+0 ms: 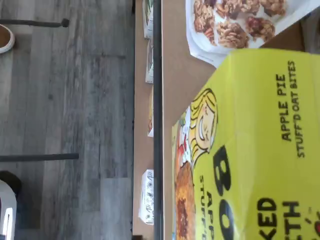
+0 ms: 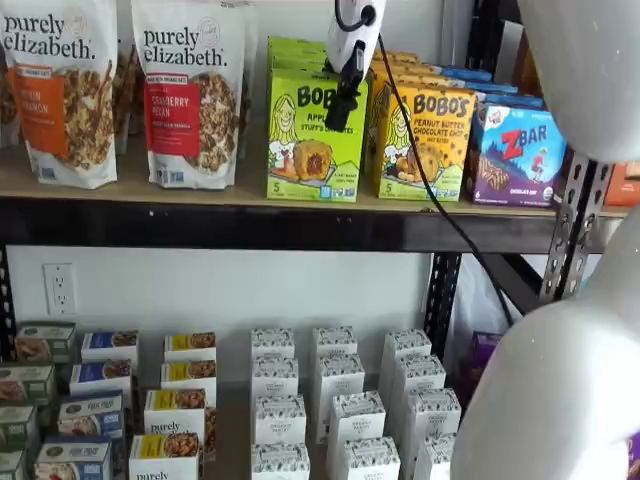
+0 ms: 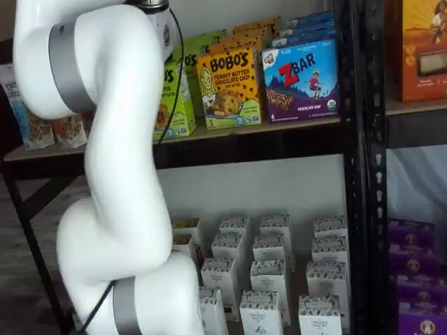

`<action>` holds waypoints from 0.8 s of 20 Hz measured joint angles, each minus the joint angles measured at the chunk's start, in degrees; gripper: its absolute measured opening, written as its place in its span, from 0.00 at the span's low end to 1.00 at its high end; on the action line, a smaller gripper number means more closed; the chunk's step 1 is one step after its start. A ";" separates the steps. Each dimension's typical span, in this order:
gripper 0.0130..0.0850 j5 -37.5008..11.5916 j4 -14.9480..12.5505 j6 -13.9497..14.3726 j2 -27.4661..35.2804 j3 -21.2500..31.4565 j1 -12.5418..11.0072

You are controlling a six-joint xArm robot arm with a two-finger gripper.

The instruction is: Pick the green box on the top shelf, the fourth from the left

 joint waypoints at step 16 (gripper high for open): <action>0.61 0.63 0.04 -0.05 0.27 -0.48 -0.09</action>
